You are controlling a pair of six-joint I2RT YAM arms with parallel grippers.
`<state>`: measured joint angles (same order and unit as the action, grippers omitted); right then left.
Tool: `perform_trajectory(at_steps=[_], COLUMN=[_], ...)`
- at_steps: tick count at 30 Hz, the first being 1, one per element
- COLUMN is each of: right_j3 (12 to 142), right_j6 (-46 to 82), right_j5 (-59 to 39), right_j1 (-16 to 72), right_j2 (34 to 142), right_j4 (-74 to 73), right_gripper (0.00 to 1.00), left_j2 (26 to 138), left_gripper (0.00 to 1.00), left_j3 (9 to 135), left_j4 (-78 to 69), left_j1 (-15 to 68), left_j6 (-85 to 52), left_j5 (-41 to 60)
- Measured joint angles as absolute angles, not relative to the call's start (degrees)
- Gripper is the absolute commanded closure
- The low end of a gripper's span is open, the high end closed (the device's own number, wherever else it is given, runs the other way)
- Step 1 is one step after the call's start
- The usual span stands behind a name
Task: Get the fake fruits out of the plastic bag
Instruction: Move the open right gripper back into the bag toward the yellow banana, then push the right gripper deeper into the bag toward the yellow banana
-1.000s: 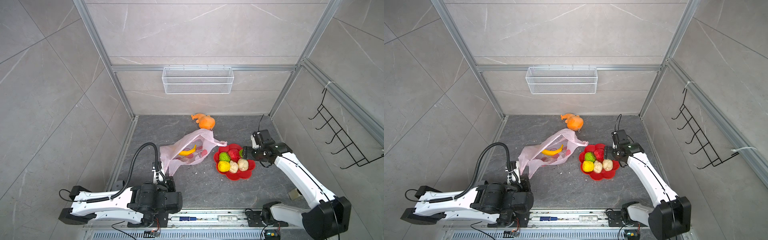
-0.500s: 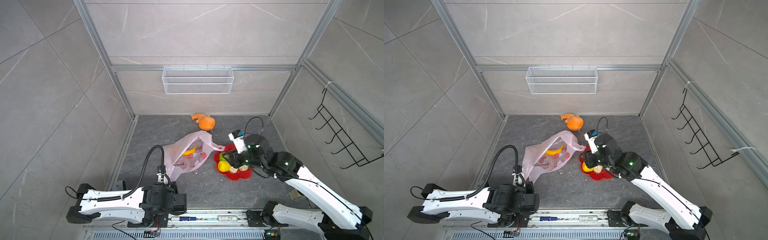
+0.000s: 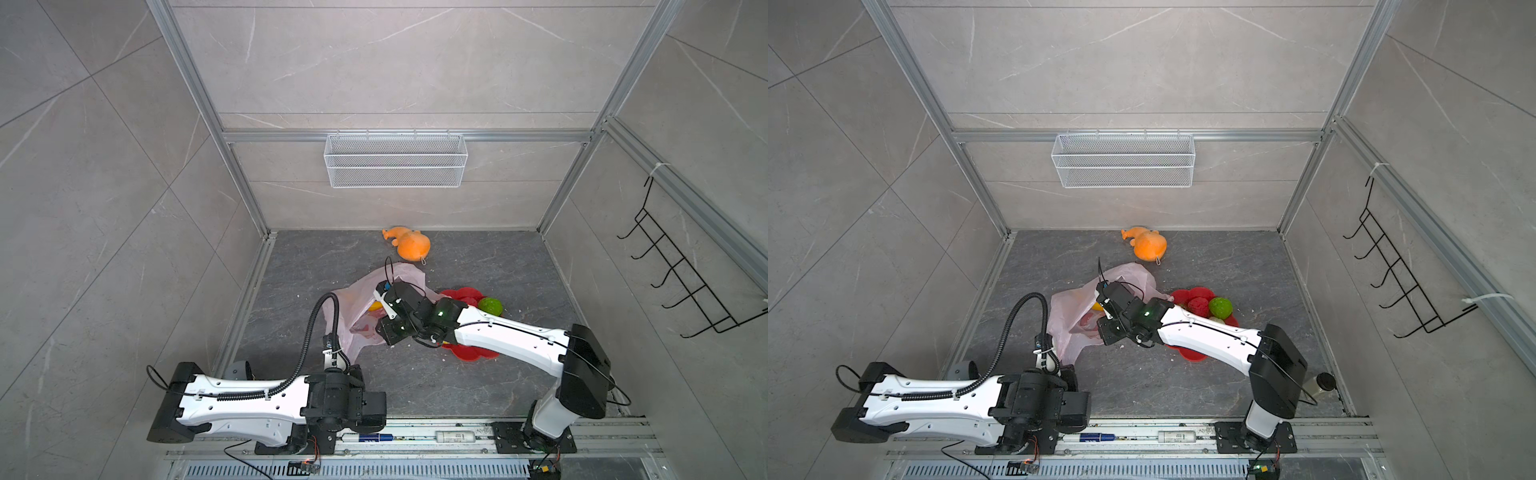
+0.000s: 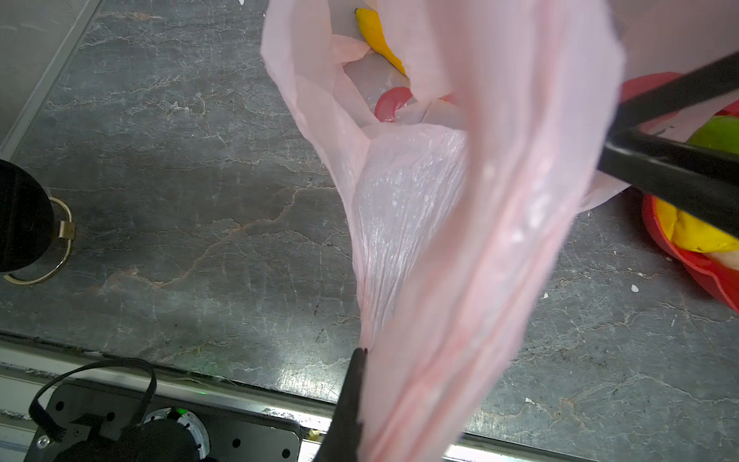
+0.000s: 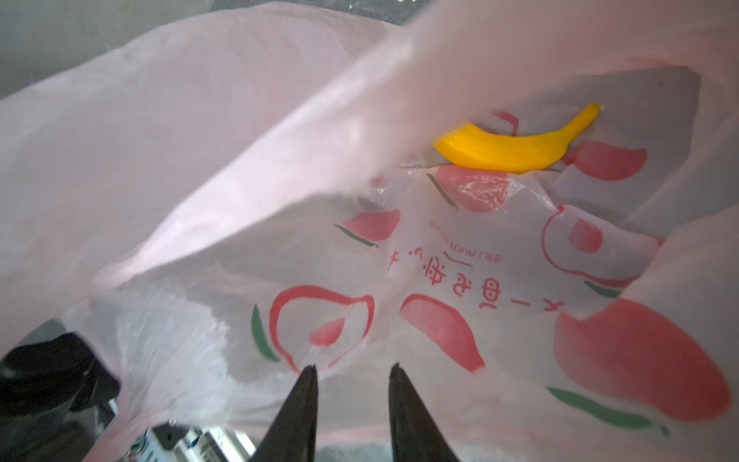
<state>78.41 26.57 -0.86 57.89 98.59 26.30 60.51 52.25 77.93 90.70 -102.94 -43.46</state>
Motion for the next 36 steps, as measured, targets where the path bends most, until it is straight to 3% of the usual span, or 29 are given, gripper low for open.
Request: perform_trajectory(at_steps=[9,24,36], right_j3=[80.16,74.85,82.94], right_j6=[30.35,30.39,22.13], right_j5=[0.16,-4.82,-5.89], right_j1=[56.47,50.39,50.35], right_j2=[109.43,112.03,111.48], right_j4=[23.29,22.41,23.94], right_gripper=[0.68,0.67,0.64], left_j2=[54.85,49.82,51.55], left_gripper=[1.00,1.00,1.00], left_j3=[52.36,52.95,53.34], left_j4=[79.94,87.13,87.09], left_j1=[92.38,92.38,92.38], left_j6=[-106.76,-113.67,-113.32], left_j5=[-44.40,-48.51,-49.87])
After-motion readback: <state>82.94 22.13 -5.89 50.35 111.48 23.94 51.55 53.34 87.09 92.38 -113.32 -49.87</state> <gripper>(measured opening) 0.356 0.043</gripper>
